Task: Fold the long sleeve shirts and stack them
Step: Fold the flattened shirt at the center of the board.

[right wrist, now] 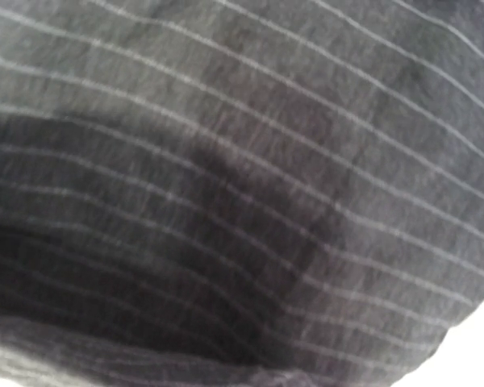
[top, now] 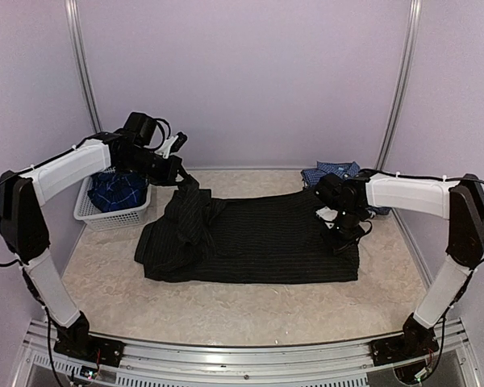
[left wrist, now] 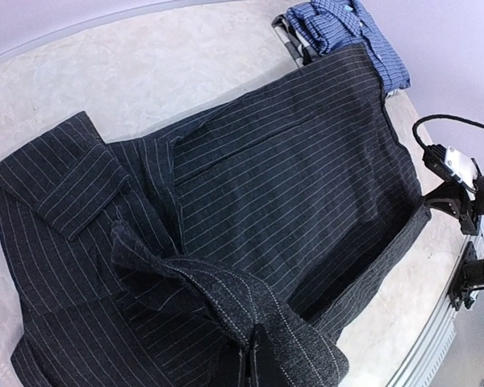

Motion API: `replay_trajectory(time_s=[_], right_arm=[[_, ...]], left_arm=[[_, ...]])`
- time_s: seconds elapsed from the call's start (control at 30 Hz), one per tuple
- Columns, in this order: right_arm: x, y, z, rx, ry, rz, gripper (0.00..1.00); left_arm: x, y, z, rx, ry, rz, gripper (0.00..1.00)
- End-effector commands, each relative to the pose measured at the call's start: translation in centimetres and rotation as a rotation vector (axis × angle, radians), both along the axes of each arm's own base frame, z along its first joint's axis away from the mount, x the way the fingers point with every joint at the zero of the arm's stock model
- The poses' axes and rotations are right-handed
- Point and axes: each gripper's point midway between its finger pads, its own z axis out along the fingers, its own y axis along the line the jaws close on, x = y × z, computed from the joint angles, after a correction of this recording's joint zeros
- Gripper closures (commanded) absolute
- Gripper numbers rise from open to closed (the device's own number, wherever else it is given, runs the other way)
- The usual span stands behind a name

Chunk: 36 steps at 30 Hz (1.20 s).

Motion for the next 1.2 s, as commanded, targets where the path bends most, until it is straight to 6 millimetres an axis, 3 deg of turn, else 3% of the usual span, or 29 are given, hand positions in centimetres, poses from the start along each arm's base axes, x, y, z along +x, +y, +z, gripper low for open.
replay_trajectory(time_s=[0.0,0.3,0.5,0.63,0.83,0.9,0.97,1.07,1.1,1.17], right_arm=[[1.6,-0.2,-0.4,-0.031,-0.014,0.002,1.00],[2.1,-0.5,-1.2,-0.064,-0.007,-0.005,1.00],[2.5,-0.7,0.3,-0.062,-0.051,-0.022,0.80],[2.7,-0.9,1.8,-0.061,-0.088,-0.034,0.72],[2.8,-0.8,3.5,-0.036,-0.122,-0.041,0.70],[3.0,-0.7,3.8,-0.023,-0.134,-0.045,0.70],[3.3,-0.1,4.2,0.011,-0.152,-0.041,0.69],[3.9,2.1,4.8,0.126,-0.179,-0.007,0.63],[4.1,2.9,4.9,0.167,-0.184,0.007,0.61],[4.4,4.3,5.1,0.236,-0.188,0.031,0.55]], left_arm=[[2.5,0.4,-0.9,0.002,-0.011,0.003,1.00],[4.0,-0.2,-4.5,0.023,0.038,-0.006,1.00],[5.6,0.3,-4.9,0.047,0.032,0.054,0.95],[6.9,1.1,-4.5,0.076,-0.001,0.126,0.83],[8.9,2.9,-0.8,0.095,-0.129,0.262,0.53],[8.1,2.9,-0.8,0.090,-0.106,0.261,0.48],[5.8,2.4,-1.9,0.085,-0.058,0.223,0.45],[0.9,1.3,-3.7,0.070,-0.014,0.149,0.36],[-1.4,1.1,-5.8,0.078,0.034,0.116,0.34],[-4.9,0.3,-6.5,0.058,0.058,0.050,0.30]])
